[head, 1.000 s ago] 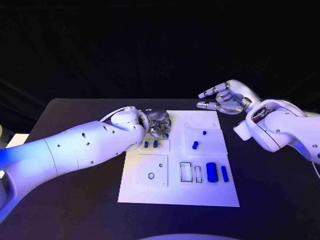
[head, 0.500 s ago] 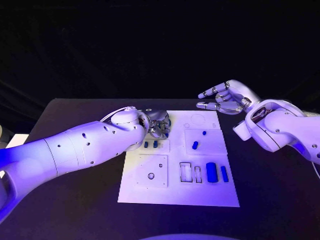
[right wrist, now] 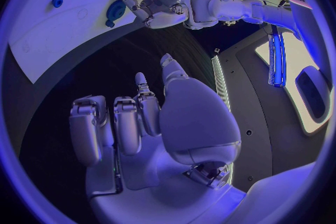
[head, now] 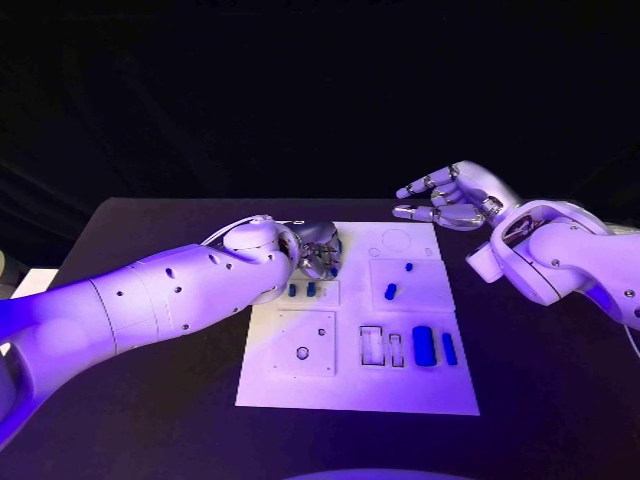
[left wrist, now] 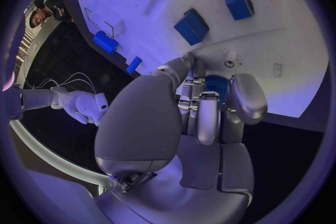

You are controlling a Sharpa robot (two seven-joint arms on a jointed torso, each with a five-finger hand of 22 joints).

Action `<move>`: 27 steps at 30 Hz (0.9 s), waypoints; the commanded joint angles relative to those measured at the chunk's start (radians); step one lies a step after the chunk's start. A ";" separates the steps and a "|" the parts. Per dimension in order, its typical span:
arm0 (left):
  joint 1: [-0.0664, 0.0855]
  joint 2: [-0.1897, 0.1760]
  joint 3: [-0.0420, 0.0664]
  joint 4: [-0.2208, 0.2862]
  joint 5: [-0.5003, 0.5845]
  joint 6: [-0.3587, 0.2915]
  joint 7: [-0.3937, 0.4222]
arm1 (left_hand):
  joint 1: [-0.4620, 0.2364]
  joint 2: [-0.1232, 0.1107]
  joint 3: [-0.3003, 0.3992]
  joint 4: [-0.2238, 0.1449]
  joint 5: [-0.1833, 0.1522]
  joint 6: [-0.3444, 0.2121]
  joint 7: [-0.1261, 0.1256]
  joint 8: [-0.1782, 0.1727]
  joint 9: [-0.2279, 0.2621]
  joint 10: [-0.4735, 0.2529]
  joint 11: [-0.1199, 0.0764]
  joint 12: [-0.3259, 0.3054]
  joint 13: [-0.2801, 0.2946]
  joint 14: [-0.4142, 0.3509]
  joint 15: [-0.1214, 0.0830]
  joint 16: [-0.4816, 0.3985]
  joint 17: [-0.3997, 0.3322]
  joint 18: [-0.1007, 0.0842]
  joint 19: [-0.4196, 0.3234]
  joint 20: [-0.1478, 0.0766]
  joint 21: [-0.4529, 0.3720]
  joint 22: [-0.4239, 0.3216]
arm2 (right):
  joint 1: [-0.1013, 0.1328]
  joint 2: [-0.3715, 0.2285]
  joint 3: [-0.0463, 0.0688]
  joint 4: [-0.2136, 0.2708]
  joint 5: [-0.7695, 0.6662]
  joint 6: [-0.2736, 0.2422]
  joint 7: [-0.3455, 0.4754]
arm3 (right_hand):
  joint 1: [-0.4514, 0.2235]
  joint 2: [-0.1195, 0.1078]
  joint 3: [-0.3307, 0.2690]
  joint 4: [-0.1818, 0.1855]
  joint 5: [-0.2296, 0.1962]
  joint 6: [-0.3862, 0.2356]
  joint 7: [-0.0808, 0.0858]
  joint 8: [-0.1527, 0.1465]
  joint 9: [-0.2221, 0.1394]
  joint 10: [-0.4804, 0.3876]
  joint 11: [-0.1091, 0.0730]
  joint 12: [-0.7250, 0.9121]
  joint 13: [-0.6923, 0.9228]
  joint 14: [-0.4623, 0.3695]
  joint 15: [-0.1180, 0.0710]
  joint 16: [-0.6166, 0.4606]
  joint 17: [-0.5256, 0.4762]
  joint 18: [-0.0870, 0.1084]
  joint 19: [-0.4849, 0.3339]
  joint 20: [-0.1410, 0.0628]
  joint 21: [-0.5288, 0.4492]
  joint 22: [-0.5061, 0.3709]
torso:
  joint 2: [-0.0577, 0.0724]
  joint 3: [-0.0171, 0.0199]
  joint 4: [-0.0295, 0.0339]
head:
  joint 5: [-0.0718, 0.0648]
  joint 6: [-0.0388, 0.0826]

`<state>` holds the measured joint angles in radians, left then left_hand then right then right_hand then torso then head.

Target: Assemble the parts on the task board

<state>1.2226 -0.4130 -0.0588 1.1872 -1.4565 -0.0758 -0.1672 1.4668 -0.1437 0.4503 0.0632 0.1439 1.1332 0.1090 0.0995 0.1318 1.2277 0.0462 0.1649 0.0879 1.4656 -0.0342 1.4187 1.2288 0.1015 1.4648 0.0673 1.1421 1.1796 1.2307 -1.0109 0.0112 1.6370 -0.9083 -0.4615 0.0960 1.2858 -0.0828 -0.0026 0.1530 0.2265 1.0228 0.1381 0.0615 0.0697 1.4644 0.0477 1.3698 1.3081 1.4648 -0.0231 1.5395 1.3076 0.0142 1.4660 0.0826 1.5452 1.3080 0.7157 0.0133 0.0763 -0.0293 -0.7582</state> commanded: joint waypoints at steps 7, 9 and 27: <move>-0.008 -0.011 -0.003 0.000 0.028 -0.037 0.016 | -0.021 -0.006 0.013 -0.005 -0.007 0.012 0.004 0.000 -0.002 0.012 0.001 -0.011 -0.001 0.046 -0.002 0.005 -0.001 -0.006 0.020 -0.006 -0.002 -0.001 | -0.001 0.001 0.000 0.000 -0.004 0.015 0.005 | 0.001 0.006 -0.007 0.001 0.003 0.000 -0.001 0.006 0.001 0.022 0.004 -0.002 0.157 0.092 0.003 -0.003 0.203 -0.002 0.078 0.003 -0.004 0.215 | 0.000 -0.0006 -0.0001 | 0.002 0.004; -0.009 -0.017 -0.003 0.004 0.033 -0.054 0.018 | -0.023 -0.007 0.015 -0.008 -0.007 0.015 0.004 0.000 -0.002 0.014 0.001 -0.013 -0.001 0.046 -0.002 0.006 -0.001 -0.006 0.020 -0.006 -0.002 0.000 | -0.001 0.001 0.000 0.000 -0.004 0.015 0.005 | 0.000 0.006 -0.008 0.001 0.002 0.000 -0.001 0.006 0.001 0.022 0.004 -0.002 0.157 0.092 0.003 -0.003 0.203 -0.002 0.078 0.003 -0.003 0.215 | 0.000 -0.0009 0.0002 | 0.001 0.003; -0.008 -0.126 0.034 0.108 0.131 -0.134 0.028 | -0.032 -0.010 0.030 -0.023 -0.005 0.028 0.007 -0.001 -0.002 0.028 0.001 -0.021 0.000 0.046 -0.002 0.009 0.000 -0.006 0.022 -0.006 -0.001 0.002 | -0.001 0.006 0.000 -0.011 -0.003 0.018 0.006 | 0.000 0.006 -0.008 0.001 0.002 0.000 -0.001 0.006 0.001 0.022 0.004 -0.002 0.157 0.092 0.003 -0.003 0.203 -0.002 0.078 0.003 -0.003 0.215 | -0.002 -0.0001 0.0036 | 0.003 0.011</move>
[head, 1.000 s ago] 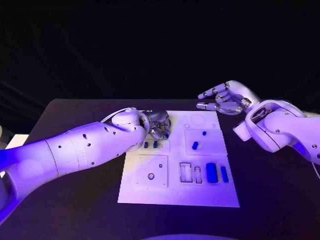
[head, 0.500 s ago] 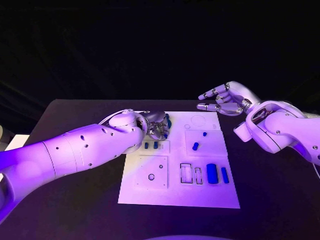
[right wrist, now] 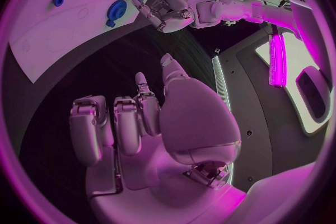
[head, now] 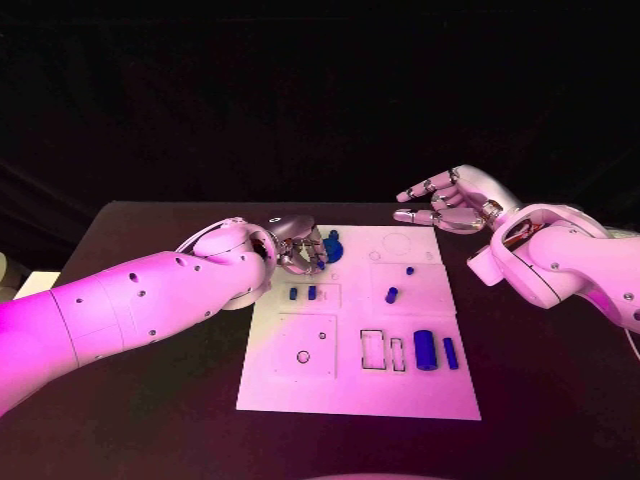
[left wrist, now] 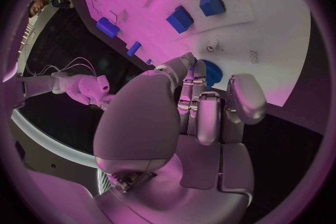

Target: Assemble the parts on the task board

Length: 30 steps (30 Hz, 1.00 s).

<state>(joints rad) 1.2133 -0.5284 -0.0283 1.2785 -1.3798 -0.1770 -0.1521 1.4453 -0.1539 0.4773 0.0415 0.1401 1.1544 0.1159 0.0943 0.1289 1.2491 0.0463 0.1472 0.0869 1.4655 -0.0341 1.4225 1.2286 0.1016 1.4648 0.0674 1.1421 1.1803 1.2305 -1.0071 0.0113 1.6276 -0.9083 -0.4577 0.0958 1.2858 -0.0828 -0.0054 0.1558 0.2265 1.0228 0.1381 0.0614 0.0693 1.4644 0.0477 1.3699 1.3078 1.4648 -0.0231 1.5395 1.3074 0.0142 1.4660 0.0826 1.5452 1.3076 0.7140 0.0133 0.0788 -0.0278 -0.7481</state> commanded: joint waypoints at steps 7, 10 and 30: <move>0.001 -0.064 0.013 0.054 0.092 -0.024 0.006 | -0.012 -0.001 0.005 -0.003 -0.001 0.008 0.000 0.004 0.000 0.008 0.001 -0.004 0.002 0.047 -0.002 0.005 0.002 -0.006 0.022 -0.006 0.000 0.002 | -0.002 0.004 0.000 -0.005 -0.002 0.016 0.006 | -0.001 0.007 -0.008 0.000 -0.002 0.001 -0.001 0.006 0.002 0.022 0.004 -0.002 0.158 0.092 0.003 -0.003 0.204 -0.002 0.078 0.003 -0.003 0.216 | 0.000 -0.0002 0.0003 | 0.002 0.005; 0.001 -0.078 0.014 0.055 0.097 -0.014 0.000 | -0.014 -0.002 0.005 -0.004 -0.001 0.008 0.001 0.003 0.000 0.009 0.001 -0.005 0.002 0.046 -0.002 0.005 0.000 -0.007 0.022 -0.006 0.000 0.002 | -0.003 0.003 0.000 -0.006 -0.002 0.016 0.006 | -0.001 0.007 -0.008 0.000 -0.002 0.001 -0.001 0.006 0.002 0.022 0.004 -0.002 0.158 0.092 0.003 -0.003 0.204 -0.002 0.078 0.003 -0.003 0.216 | 0.001 -0.0013 0.0002 | 0.001 0.005; -0.002 -0.069 0.007 0.021 0.086 0.049 -0.013 | -0.035 -0.011 0.005 -0.006 -0.004 0.009 0.000 -0.002 -0.002 0.012 0.002 -0.015 0.002 0.045 -0.001 0.005 -0.003 -0.006 0.022 -0.006 -0.005 -0.001 | -0.004 0.004 0.000 -0.007 -0.002 0.017 0.007 | -0.001 0.007 -0.008 0.000 -0.002 0.001 -0.001 0.006 0.002 0.022 0.004 -0.002 0.158 0.092 0.003 -0.003 0.204 -0.002 0.078 0.003 -0.003 0.216 | 0.001 -0.0004 -0.0007 | 0.003 0.000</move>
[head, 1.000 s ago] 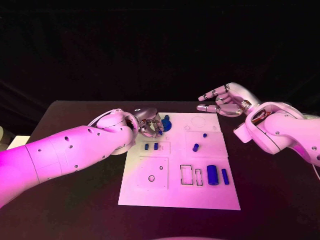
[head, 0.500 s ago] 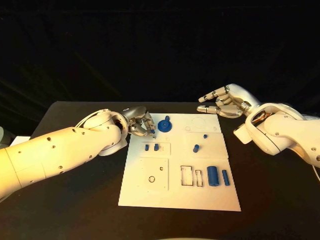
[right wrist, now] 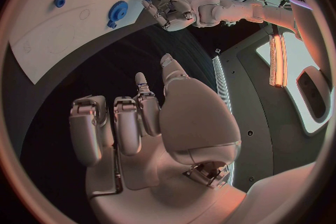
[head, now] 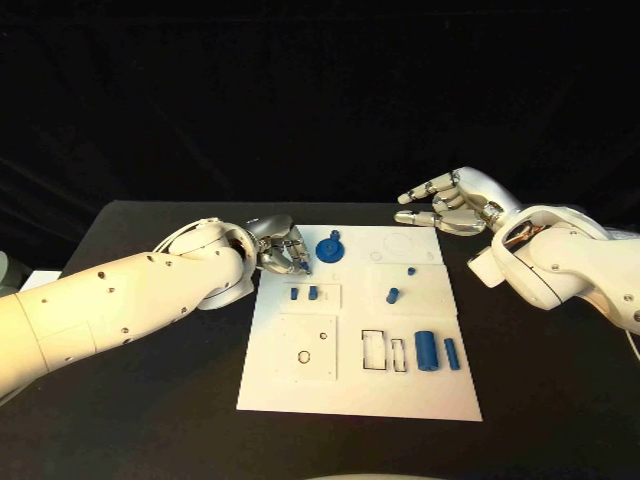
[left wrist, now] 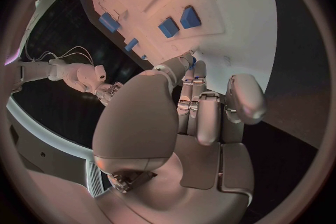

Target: Assemble the parts on the task board

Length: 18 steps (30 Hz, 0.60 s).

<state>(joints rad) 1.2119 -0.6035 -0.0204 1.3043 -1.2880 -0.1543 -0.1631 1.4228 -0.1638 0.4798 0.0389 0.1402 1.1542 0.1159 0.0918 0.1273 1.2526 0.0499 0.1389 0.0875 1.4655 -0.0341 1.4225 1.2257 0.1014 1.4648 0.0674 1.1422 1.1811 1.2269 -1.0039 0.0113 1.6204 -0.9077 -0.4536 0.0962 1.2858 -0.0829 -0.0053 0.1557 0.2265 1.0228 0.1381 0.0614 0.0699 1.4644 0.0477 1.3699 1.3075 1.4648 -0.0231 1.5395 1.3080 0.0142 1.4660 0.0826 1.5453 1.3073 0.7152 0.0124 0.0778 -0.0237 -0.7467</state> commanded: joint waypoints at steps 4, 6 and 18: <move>-0.004 0.014 -0.005 -0.011 -0.018 0.031 0.001 | -0.013 -0.002 0.003 -0.003 -0.004 0.009 0.000 0.000 -0.001 0.008 -0.002 -0.007 0.001 0.045 -0.001 0.005 -0.001 -0.006 0.022 -0.006 -0.005 -0.002 | -0.001 0.001 0.000 0.000 -0.003 0.013 0.007 | 0.000 0.008 -0.010 0.000 -0.003 0.001 -0.001 0.006 0.001 0.022 0.004 -0.002 0.157 0.092 0.002 -0.004 0.203 -0.002 0.077 0.003 -0.004 0.216 | 0.000 0.0006 -0.0004 | -0.001 -0.002; -0.005 0.017 -0.005 -0.013 -0.020 0.032 0.001 | -0.013 -0.002 0.003 -0.003 -0.004 0.009 0.000 0.000 -0.001 0.008 -0.002 -0.007 0.001 0.045 -0.001 0.005 -0.001 -0.006 0.022 -0.006 -0.005 -0.002 | -0.001 0.002 0.000 0.000 -0.003 0.013 0.007 | 0.000 0.008 -0.010 0.000 -0.003 0.001 -0.001 0.006 0.001 0.022 0.004 -0.002 0.157 0.092 0.002 -0.004 0.203 -0.002 0.077 0.003 -0.004 0.216 | 0.000 0.0007 0.0000 | -0.001 -0.003; -0.008 0.034 -0.009 -0.027 -0.054 0.032 0.001 | -0.014 -0.001 0.003 -0.004 -0.004 0.010 0.000 0.000 -0.001 0.009 -0.002 -0.008 0.001 0.046 -0.001 0.006 0.002 -0.006 0.022 -0.005 -0.003 0.000 | -0.001 0.003 0.000 0.000 -0.003 0.013 0.007 | 0.000 0.008 -0.010 0.000 -0.003 0.001 -0.001 0.006 0.001 0.022 0.004 -0.002 0.157 0.092 0.002 -0.004 0.203 -0.002 0.077 0.003 -0.004 0.216 | 0.000 0.0007 -0.0009 | 0.003 -0.004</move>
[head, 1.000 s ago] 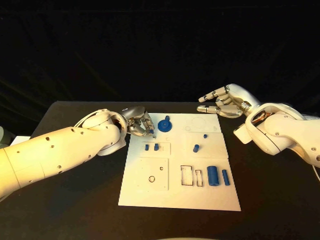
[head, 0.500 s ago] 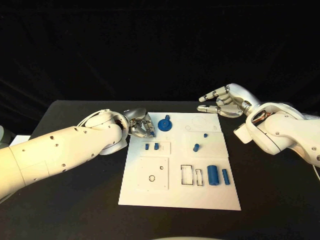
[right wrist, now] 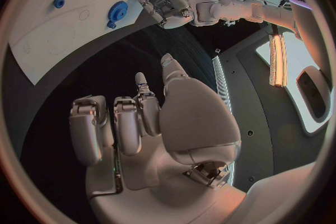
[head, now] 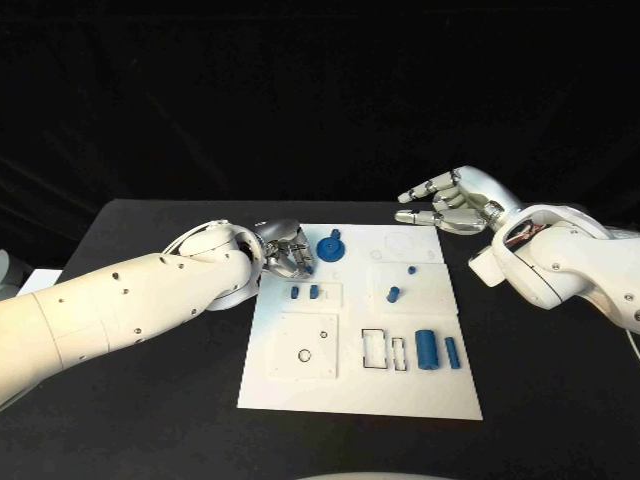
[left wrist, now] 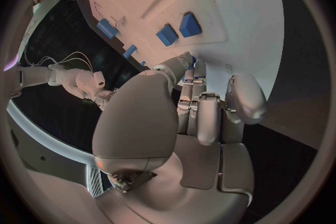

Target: Assemble the parts on the task board

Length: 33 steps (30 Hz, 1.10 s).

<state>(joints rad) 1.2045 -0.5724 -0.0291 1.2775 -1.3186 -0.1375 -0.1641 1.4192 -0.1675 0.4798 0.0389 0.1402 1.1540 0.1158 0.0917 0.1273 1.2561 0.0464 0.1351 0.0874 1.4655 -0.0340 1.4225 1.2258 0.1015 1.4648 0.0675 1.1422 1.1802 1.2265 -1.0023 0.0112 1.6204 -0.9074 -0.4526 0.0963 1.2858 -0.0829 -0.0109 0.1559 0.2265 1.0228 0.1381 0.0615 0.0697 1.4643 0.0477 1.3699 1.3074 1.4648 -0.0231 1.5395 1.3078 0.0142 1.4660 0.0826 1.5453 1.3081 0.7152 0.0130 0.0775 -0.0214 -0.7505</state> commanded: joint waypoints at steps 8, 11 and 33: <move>-0.001 0.007 0.000 -0.006 -0.034 0.033 -0.011 | -0.010 0.002 0.004 -0.004 -0.004 0.010 0.000 0.000 -0.001 0.006 0.001 -0.004 0.001 0.046 -0.001 0.006 0.002 -0.006 0.022 -0.006 -0.003 0.002 | -0.001 0.001 0.000 0.001 -0.003 0.010 0.008 | 0.000 0.008 -0.005 0.000 -0.003 0.001 -0.001 0.006 0.001 0.022 0.004 -0.002 0.157 0.092 0.002 -0.003 0.203 -0.002 0.078 0.003 -0.004 0.215 | -0.001 0.0004 0.0002 | 0.001 -0.001; -0.001 0.010 -0.001 -0.011 -0.037 0.040 -0.017 | -0.011 0.001 0.004 -0.005 -0.005 0.010 0.000 -0.001 -0.001 0.006 0.001 -0.005 0.001 0.046 -0.001 0.007 0.002 -0.006 0.022 -0.005 -0.002 0.002 | -0.001 0.001 0.000 0.002 -0.003 0.010 0.008 | 0.000 0.008 -0.005 0.000 -0.003 0.001 -0.001 0.006 0.001 0.022 0.004 -0.002 0.157 0.092 0.002 -0.003 0.203 -0.002 0.078 0.003 -0.004 0.215 | 0.000 0.0000 0.0007 | 0.000 -0.001; -0.002 0.012 -0.003 -0.021 -0.037 0.035 -0.023 | -0.040 -0.022 0.019 -0.022 -0.007 -0.075 0.019 -0.032 -0.033 0.007 0.014 -0.031 0.004 0.043 0.009 0.008 -0.005 -0.008 0.022 0.002 -0.002 0.007 | -0.001 0.000 0.000 0.001 -0.003 0.011 0.008 | 0.000 0.008 -0.005 0.000 -0.003 0.001 -0.001 0.006 0.001 0.022 0.004 -0.002 0.157 0.092 0.002 -0.003 0.203 -0.002 0.078 0.003 -0.004 0.215 | -0.001 -0.0001 0.0000 | -0.001 -0.004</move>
<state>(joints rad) 1.2025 -0.5618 -0.0319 1.2560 -1.3514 -0.1112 -0.1849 1.3877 -0.1910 0.4968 0.0219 0.1346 1.0833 0.1354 0.0633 0.0945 1.2634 0.0537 0.1075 0.0907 1.4655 -0.0340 1.4264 1.2218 0.1015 1.4648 0.0675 1.1422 1.1867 1.2263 -1.0029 0.0112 1.6213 -0.9072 -0.4525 0.0967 1.2858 -0.0829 -0.0108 0.1558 0.2265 1.0229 0.1381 0.0615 0.0693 1.4643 0.0477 1.3699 1.3073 1.4648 -0.0231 1.5395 1.3074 0.0142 1.4660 0.0826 1.5453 1.3076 0.7145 0.0129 0.0780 -0.0233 -0.7559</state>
